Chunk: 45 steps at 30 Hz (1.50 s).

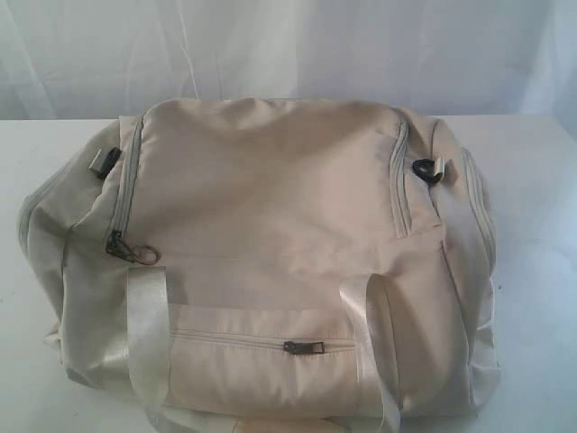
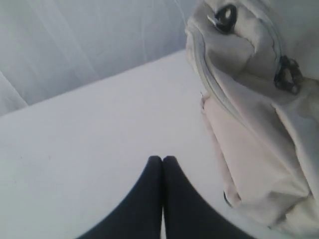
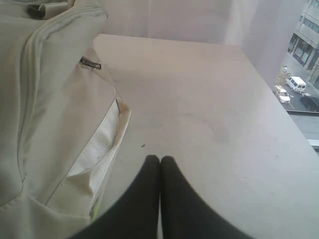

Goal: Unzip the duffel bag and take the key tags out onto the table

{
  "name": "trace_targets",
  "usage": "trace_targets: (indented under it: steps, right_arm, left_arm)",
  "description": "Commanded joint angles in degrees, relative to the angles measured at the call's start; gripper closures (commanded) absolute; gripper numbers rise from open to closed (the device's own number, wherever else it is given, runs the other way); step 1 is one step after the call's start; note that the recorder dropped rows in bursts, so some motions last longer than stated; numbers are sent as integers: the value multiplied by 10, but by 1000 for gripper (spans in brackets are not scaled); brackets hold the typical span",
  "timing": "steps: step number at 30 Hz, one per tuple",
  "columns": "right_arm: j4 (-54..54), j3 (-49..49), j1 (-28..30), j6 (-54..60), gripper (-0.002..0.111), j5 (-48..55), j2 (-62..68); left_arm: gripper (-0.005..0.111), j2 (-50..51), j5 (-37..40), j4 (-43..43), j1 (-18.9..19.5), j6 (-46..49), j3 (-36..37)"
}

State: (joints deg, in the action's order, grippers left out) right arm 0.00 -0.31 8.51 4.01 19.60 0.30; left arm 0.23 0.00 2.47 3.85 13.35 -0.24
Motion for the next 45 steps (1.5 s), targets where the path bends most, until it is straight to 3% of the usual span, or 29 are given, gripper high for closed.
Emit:
trace_targets:
  steps: [1, 12, 18, 45]
  right_arm:
    - [0, 3, 1, 2, 108, -1, -3]
    - [0, 3, 1, 2, 108, -1, -3]
    - [0, 3, 1, 2, 108, -1, -3]
    - [0, 3, 1, 2, 108, -1, -3]
  left_arm:
    - [107, -2, -59, 8, 1, -93, -27]
    - [107, -2, 346, 12, 1, -114, -292]
    - [107, -2, 474, 31, 1, -114, -387]
    - [107, -2, 481, 132, 1, -123, -411]
